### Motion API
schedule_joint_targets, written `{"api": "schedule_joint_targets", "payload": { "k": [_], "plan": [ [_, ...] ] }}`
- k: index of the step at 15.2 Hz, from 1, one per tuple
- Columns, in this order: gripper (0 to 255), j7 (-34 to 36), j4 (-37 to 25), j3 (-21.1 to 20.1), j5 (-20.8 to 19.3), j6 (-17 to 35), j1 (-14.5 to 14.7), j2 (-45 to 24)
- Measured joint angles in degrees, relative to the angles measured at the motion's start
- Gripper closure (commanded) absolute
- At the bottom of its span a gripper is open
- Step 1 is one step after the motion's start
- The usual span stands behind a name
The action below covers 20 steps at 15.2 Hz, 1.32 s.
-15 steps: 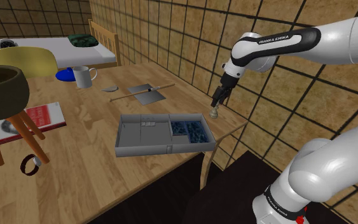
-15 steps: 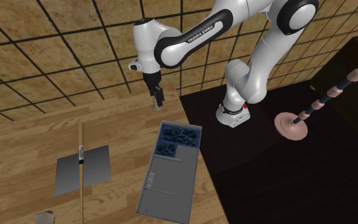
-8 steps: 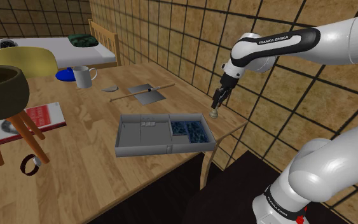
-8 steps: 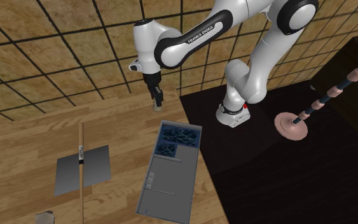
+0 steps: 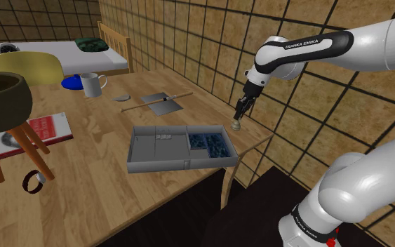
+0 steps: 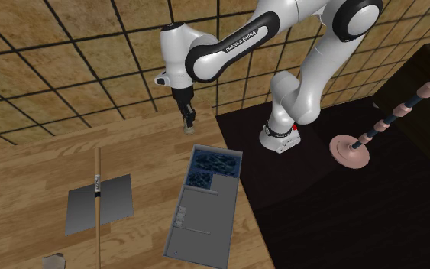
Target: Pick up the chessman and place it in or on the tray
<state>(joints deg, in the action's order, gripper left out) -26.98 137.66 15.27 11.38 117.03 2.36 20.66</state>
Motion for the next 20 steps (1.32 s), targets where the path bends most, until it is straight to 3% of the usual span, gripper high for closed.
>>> {"api": "schedule_joint_targets", "payload": {
  "k": [20],
  "plan": [
    [255, 3.7, -11.4, -0.8, -1.3, -13.6, -0.1, 2.6]
  ]
}}
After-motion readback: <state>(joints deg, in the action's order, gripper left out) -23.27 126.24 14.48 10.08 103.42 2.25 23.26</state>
